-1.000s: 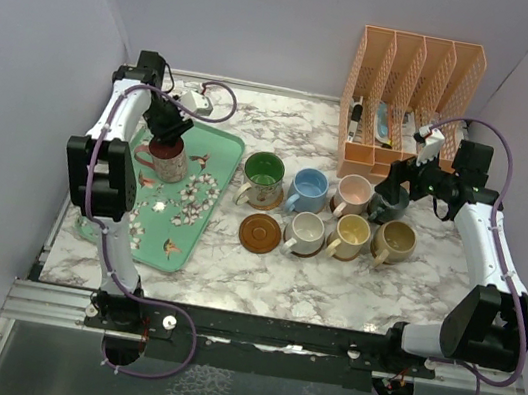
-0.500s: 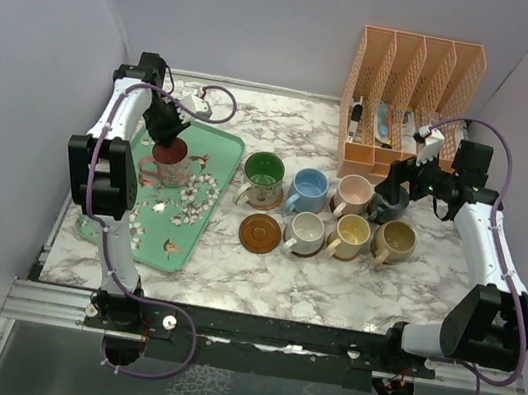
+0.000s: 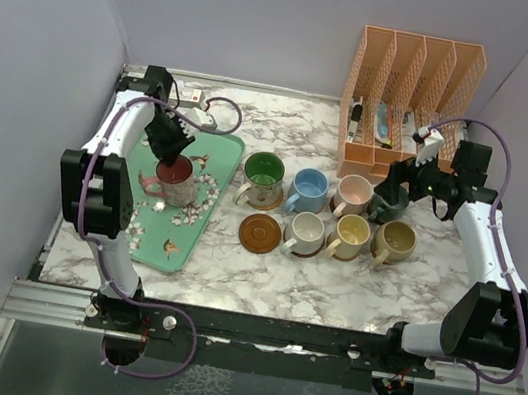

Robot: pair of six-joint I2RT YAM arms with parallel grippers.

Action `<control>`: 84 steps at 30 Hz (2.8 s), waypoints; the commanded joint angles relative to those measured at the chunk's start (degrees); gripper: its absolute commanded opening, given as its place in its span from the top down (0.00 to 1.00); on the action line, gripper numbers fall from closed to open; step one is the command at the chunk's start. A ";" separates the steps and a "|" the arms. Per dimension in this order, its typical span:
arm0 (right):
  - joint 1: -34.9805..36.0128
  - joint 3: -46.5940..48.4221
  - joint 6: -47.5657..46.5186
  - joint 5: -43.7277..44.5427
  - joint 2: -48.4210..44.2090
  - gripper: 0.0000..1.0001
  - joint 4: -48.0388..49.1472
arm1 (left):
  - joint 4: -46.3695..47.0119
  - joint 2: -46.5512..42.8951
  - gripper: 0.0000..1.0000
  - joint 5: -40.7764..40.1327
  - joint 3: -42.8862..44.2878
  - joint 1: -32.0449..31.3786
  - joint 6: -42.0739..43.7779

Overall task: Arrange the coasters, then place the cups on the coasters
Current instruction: Pick up the cup from the tray, then place the cup on the coaster.

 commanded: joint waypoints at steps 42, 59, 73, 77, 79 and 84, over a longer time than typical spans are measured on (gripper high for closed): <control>0.18 0.68 -1.17 1.01 1.07 0.02 -0.14 | 15.68 -15.03 1.00 -4.69 -13.60 -31.36 -48.39; 0.18 0.60 -1.85 1.53 1.73 0.02 -0.22 | 15.82 -10.06 1.00 -8.81 -9.03 -37.02 -49.88; 0.18 0.66 -1.93 1.09 1.53 0.03 -0.48 | 15.72 -7.50 1.00 -8.81 -8.28 -37.40 -49.69; 0.18 0.79 -1.95 1.18 1.48 0.02 -0.46 | 15.76 -7.48 1.00 -8.56 -8.49 -37.40 -49.72; 0.18 0.78 -1.94 1.22 1.44 0.02 -0.49 | 15.70 -7.49 0.98 -8.35 -8.42 -37.42 -49.66; 0.18 0.79 -2.08 1.30 1.49 0.02 -0.49 | 15.74 -7.25 0.93 -8.14 -8.64 -37.49 -49.75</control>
